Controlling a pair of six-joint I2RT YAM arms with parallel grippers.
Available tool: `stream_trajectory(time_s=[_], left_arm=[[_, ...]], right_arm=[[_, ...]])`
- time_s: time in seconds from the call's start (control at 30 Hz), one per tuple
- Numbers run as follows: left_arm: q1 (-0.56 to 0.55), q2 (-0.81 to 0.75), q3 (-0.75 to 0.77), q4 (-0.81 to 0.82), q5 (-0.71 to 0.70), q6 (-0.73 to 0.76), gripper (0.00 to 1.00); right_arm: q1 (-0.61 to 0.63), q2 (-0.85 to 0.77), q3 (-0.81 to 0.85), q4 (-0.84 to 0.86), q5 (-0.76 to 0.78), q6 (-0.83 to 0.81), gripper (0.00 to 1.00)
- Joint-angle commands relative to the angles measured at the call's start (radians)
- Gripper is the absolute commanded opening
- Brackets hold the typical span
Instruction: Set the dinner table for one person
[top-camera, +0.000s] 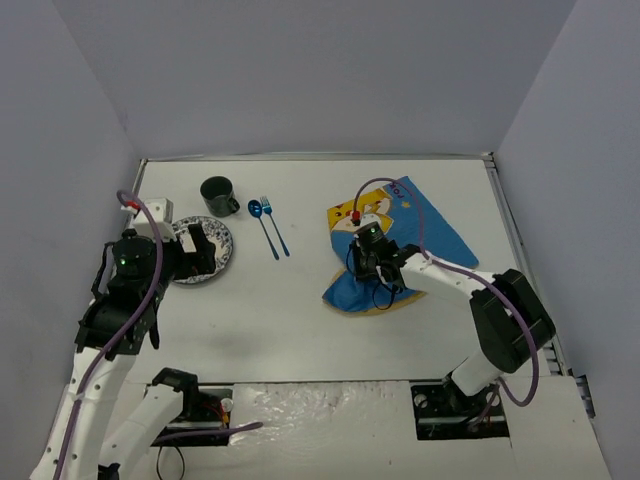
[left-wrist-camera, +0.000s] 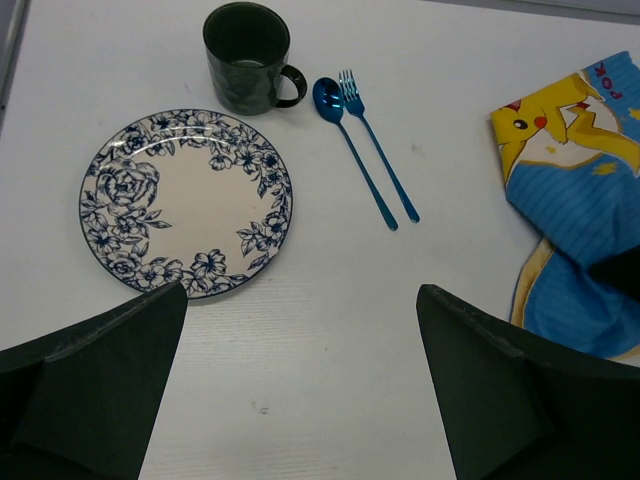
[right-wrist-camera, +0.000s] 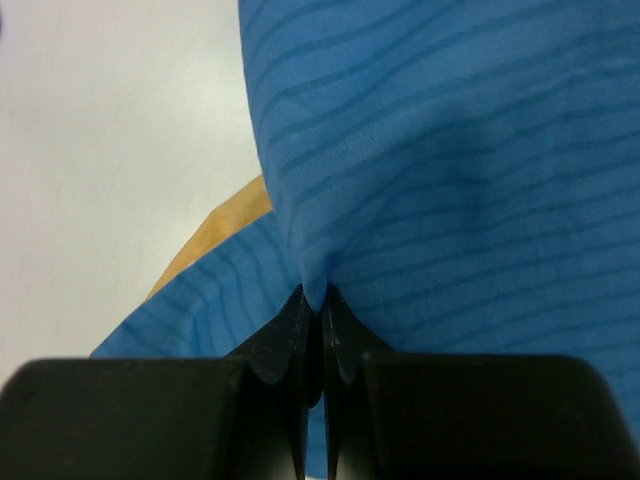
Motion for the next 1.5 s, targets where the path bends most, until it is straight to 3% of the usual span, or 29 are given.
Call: stream_trajectory(time_s=[0.0,0.2,0.4,0.5,0.63,0.83,0.93,1.0,1.17,1.47], left_arm=[[-0.006,0.088,0.077,-0.024,0.101,-0.047,0.97],[-0.006,0.167,0.071,0.01,0.18,-0.086,0.97],[-0.007,0.237,0.079,0.049,0.25,-0.126,0.97],[-0.007,0.265,0.094,0.033,0.262,-0.11,0.97],[-0.006,0.275,0.112,0.007,0.251,-0.072,0.97],[-0.006,0.251,0.053,0.042,0.246,-0.05,0.97],[-0.005,0.246,0.033,0.051,0.247,-0.042,0.97],[-0.004,0.237,0.026,0.052,0.243,-0.038,0.97],[-0.001,0.219,0.002,0.056,0.231,-0.03,0.97],[0.01,0.224,-0.007,0.047,0.233,-0.027,0.97]], right_arm=[[0.153,-0.174,-0.065,0.038,0.002,0.179,0.0],[0.313,-0.181,-0.076,0.001,-0.014,0.203,0.01],[0.303,-0.205,0.012,-0.039,-0.01,0.113,0.62],[0.214,-0.219,0.07,-0.084,0.008,0.029,0.75],[0.018,-0.171,0.189,-0.081,-0.014,-0.068,0.77],[-0.209,0.115,0.44,-0.072,-0.152,-0.288,0.78],[-0.278,0.196,0.535,-0.069,-0.205,-0.315,0.77],[-0.342,0.31,0.61,-0.068,-0.304,-0.393,0.77],[-0.416,0.475,0.704,-0.069,-0.372,-0.472,0.78],[-0.436,0.593,0.759,-0.069,-0.454,-0.604,0.84]])
